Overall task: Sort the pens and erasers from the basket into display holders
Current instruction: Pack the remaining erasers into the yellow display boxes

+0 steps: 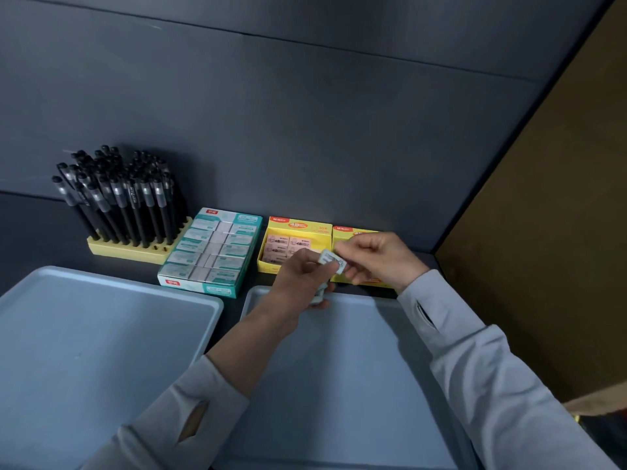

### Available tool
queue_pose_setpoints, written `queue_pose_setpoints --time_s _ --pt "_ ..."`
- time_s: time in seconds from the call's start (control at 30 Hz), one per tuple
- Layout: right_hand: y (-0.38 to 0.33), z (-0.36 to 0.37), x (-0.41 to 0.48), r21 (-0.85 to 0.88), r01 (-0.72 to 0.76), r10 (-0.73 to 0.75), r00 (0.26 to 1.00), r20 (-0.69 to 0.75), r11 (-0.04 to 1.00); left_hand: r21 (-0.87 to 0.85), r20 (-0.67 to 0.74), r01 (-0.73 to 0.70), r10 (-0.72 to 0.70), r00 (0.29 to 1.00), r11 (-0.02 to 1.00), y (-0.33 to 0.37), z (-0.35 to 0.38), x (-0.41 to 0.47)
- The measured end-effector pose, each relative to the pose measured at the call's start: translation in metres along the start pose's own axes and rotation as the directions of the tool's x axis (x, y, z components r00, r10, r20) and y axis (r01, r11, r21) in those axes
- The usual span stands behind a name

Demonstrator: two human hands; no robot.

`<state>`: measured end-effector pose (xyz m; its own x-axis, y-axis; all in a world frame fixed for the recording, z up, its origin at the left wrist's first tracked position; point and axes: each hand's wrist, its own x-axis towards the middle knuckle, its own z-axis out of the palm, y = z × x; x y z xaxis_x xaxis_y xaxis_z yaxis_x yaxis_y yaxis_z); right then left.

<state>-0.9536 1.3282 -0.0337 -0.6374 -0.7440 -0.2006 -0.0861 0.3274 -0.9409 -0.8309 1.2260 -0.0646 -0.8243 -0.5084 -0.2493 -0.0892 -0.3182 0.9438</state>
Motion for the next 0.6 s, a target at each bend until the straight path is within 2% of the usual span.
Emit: queue_pose_setpoints --time_s 0.13,0.23,0.4,0.5,0.53,0.6 --pt "0.005 -0.012 -0.004 0.072 0.051 -0.053 0.998 0.023 0.996 -0.029 0.010 0.009 -0.009 1.000 1.000 0.003 0.003 -0.001" --pt "0.003 -0.018 -0.009 -0.002 0.113 -0.112 0.989 0.096 0.994 -0.064 0.034 0.041 -0.039 0.999 0.997 0.005 0.005 -0.003" --pt "0.005 -0.020 -0.011 -0.015 0.082 -0.081 0.994 0.073 0.997 -0.089 0.052 0.064 -0.059 0.997 0.994 0.003 0.010 -0.006" --pt "0.008 -0.028 -0.008 0.014 0.101 -0.100 0.994 -0.040 0.995 -0.149 0.031 0.106 -0.103 0.994 0.983 0.007 0.010 -0.008" --pt "0.011 -0.034 -0.005 -0.018 0.111 -0.112 0.987 -0.111 0.994 -0.183 0.025 0.146 -0.144 0.989 0.972 0.010 0.009 -0.008" --pt "0.023 -0.049 0.004 -0.191 0.105 -0.152 0.956 -0.250 0.976 -0.255 0.030 0.237 -0.237 0.971 0.938 0.014 0.005 -0.008"
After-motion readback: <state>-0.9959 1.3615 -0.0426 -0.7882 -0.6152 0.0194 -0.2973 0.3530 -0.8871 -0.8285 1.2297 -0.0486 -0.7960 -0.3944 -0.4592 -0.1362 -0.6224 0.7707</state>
